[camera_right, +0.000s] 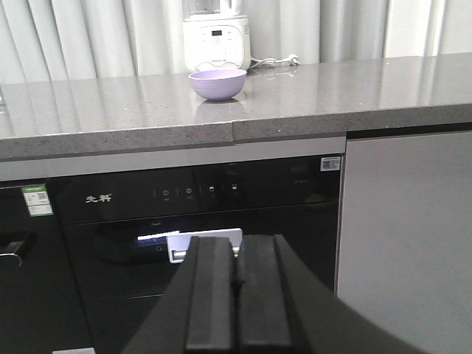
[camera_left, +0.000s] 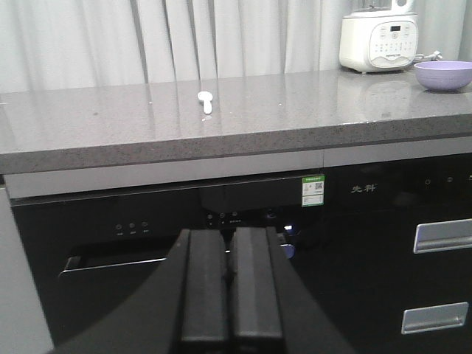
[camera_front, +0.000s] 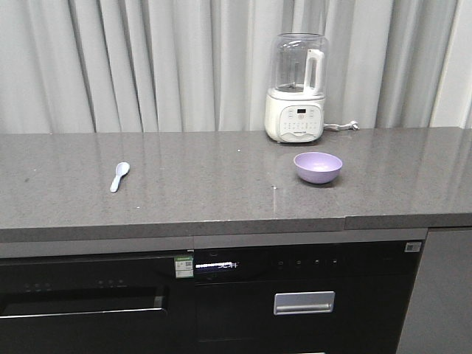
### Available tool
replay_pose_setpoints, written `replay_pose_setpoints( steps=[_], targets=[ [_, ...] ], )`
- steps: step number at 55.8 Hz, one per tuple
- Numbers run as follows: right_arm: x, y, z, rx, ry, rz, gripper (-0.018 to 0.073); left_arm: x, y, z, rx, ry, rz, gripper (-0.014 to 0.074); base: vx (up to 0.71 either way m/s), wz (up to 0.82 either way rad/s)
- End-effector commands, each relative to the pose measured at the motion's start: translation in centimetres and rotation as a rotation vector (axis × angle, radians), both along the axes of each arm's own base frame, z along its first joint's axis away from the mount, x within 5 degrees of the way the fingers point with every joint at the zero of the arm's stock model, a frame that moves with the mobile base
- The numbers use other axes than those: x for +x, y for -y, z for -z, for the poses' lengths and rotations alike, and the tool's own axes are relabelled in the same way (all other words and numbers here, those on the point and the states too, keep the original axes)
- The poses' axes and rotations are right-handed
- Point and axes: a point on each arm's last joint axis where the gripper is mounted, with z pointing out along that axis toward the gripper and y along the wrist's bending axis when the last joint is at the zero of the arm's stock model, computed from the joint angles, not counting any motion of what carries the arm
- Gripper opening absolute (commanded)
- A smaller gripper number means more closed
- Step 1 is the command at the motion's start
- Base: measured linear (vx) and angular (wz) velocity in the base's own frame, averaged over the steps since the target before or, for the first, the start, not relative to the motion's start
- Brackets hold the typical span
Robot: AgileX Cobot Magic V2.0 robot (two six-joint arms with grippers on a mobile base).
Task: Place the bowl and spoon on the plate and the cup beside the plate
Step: 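Drive the base toward the counter with the white spoon and lilac bowl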
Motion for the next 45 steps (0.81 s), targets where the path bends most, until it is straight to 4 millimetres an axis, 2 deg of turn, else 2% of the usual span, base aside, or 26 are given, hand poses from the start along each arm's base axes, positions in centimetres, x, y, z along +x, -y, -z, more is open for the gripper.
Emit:
replay_pose_setpoints(
  steps=[1,26,45],
  targets=[
    [0.01,0.02,-0.7,-0.012,0.085,0.003,-0.0008,-0.25,0.03,-1.66,-0.018,0.118,0.006,0.0003,0.13,-0.13],
    [0.01,0.02,-0.7,-0.012,0.084,0.003,-0.0008,-0.25,0.03,-1.66,-0.018,0.118,0.006,0.0003,0.21,-0.16],
    [0.01,0.02,-0.7,-0.012,0.084,0.003,-0.0008,-0.25,0.03,-1.66,-0.018,0.118,0.006,0.0003,0.32,0.0]
  ],
)
